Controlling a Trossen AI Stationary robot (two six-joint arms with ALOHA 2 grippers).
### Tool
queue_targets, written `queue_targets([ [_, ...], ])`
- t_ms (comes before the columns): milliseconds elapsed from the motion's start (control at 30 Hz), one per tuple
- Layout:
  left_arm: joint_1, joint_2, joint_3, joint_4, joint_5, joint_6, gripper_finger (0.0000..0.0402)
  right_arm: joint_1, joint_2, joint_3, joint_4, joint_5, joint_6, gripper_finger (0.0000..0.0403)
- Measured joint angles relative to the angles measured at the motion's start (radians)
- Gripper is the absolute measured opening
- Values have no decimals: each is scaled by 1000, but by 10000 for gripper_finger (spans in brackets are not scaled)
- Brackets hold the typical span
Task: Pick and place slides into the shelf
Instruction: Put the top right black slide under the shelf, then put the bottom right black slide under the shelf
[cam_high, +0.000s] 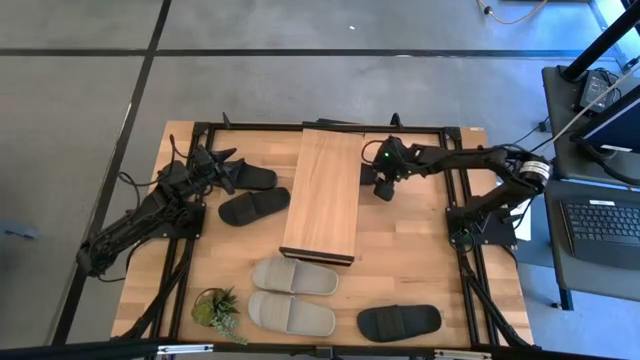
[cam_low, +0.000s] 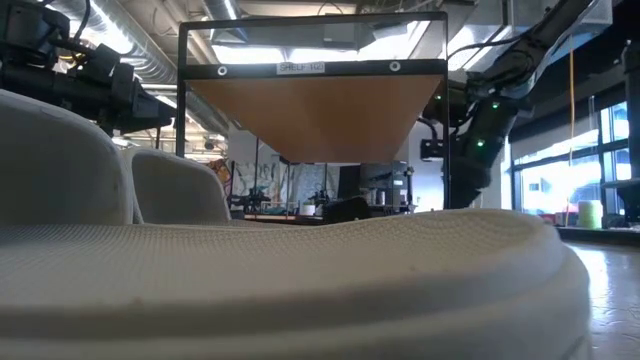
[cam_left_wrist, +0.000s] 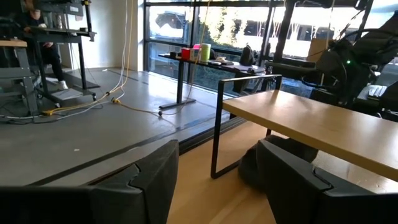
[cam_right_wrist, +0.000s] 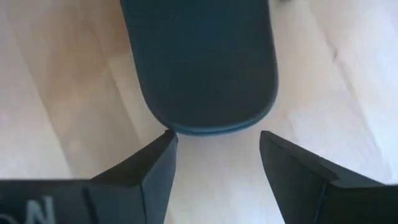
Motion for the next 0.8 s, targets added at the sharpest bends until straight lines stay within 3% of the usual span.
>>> queue_targets([
  [267, 0, 0, 0, 0, 0, 0, 208, 0, 128, 92, -7, 1, -32, 228],
  [400, 0, 0, 0, 0, 0, 0, 208, 0, 144, 130, -98, 1, -31, 228],
  [633, 0, 0, 0, 0, 0, 0, 208, 22, 48, 153, -292, 2, 12, 228],
  [800, 0, 0, 0, 0, 0, 0, 208, 119, -85, 144, -408, 1, 78, 228],
])
